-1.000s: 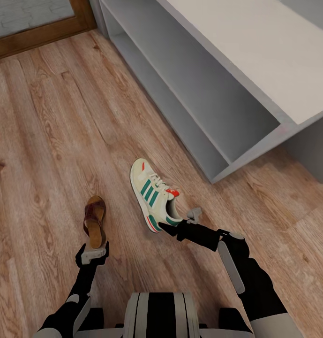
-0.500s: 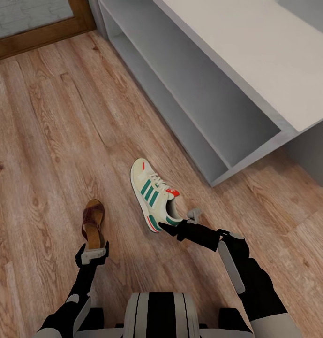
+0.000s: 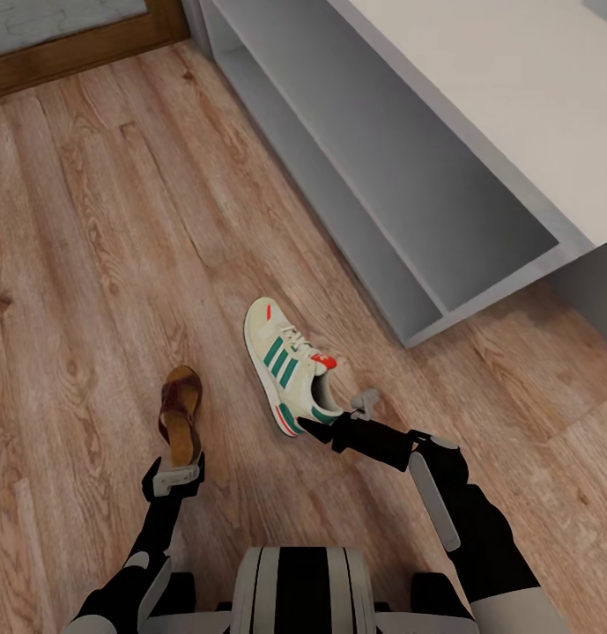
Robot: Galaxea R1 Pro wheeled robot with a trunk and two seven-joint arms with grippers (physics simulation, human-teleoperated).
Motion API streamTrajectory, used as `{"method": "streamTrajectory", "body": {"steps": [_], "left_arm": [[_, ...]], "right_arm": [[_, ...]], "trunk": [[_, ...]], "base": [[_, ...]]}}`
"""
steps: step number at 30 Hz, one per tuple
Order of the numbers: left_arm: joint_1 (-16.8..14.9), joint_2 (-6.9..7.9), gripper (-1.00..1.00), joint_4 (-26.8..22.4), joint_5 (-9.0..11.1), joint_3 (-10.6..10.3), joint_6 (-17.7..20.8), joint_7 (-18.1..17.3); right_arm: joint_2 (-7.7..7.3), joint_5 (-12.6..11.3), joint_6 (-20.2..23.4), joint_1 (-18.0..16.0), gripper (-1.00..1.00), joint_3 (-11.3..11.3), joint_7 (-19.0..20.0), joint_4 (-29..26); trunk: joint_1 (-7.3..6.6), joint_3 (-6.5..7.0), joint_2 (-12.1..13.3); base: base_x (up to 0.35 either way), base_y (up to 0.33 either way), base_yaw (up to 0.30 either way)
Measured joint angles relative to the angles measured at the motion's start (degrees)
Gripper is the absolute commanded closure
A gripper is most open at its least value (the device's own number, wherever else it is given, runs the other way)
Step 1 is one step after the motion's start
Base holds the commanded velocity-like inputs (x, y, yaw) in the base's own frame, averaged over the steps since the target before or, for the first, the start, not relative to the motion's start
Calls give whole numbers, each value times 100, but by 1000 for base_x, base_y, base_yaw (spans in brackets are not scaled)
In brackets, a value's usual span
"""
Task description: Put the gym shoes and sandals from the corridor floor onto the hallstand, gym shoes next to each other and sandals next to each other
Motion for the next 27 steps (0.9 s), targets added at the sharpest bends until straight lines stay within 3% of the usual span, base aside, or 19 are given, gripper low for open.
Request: {"method": "streamTrajectory", "body": {"steps": [19, 20, 27], "left_arm": [[0, -2, -100, 1, 5, 0, 0, 0], [0, -2, 100, 1, 6, 0, 0, 2], [0, -2, 100, -7, 24, 10, 1, 9]], "right_arm": [[0, -1, 0, 0, 100, -12, 0, -1], [0, -3, 0, 0, 100, -15, 0, -2], [0, -7, 0, 0, 100, 2, 0, 0]], "trunk": [[0, -3, 0], [0, -3, 0], [0, -3, 0]], "base": [[0, 0, 2], [0, 0, 0], [0, 0, 0]]}}
